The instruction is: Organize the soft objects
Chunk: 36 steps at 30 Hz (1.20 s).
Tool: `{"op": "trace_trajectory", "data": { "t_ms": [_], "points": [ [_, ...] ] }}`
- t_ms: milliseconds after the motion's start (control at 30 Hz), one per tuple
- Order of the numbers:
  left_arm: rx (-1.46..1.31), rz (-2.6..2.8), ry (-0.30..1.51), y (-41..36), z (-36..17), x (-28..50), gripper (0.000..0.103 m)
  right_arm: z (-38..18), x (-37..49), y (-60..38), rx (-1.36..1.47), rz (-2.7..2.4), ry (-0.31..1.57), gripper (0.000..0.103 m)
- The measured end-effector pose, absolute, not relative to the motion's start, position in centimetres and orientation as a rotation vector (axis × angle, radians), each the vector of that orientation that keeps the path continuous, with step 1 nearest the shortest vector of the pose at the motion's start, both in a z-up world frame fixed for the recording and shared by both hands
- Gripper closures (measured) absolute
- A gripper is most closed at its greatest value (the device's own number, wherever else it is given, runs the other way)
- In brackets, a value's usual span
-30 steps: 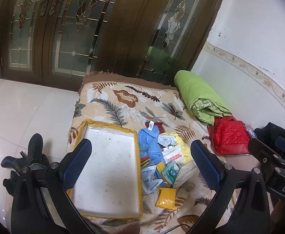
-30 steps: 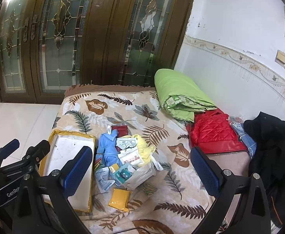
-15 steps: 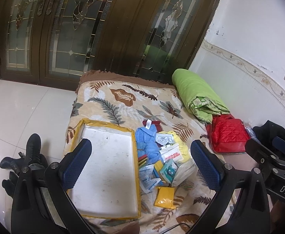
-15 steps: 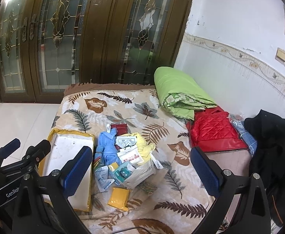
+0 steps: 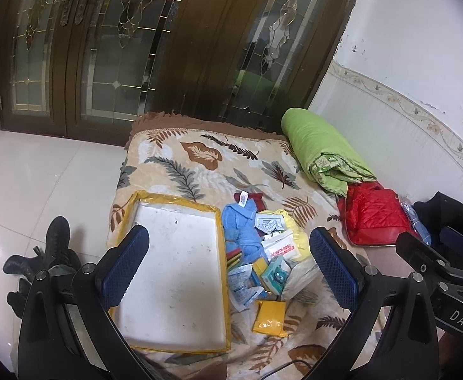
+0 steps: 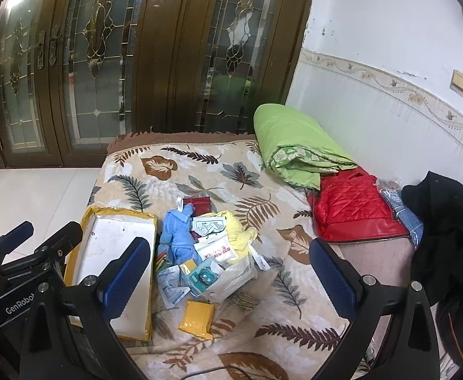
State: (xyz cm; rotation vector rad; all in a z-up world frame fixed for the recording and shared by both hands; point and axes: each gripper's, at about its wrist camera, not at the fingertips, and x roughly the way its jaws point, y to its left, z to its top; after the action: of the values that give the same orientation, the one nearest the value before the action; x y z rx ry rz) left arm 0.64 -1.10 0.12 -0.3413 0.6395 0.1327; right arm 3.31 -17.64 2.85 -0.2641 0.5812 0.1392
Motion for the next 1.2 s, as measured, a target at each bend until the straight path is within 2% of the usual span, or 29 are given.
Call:
{"op": "trace_trajectory", "data": {
  "t_ms": [267,700,1100,1167,1200],
  "points": [
    [-0.427,0.094,0.644,-1.0,-0.6,0.7,0.001,2.4,3.7,-18.3,-0.257,0.143,0.595,0.002],
    [-0.416,0.089,0.630,-1.6,-2.9,2.3,0.001,0.2,5.5,-19.1,-0.242,0.154,0.640,0.002],
    [-0.413,0.069,0.691,-2.8,-5.5,4.9,0.001,-2.4,8.5,-20.8,-0.209,0.184,0.708,0.003],
    [-0.394,0.068,0.707,-3.5,-6.0,5.5,0.001,-3.2,9.4,-21.6,-0.190,0.193,0.733,0.009],
    [-0.388,0.068,0.712,-3.7,-6.2,5.8,0.001,-3.6,9.7,-21.7,-0.187,0.192,0.743,0.009]
  ]
}}
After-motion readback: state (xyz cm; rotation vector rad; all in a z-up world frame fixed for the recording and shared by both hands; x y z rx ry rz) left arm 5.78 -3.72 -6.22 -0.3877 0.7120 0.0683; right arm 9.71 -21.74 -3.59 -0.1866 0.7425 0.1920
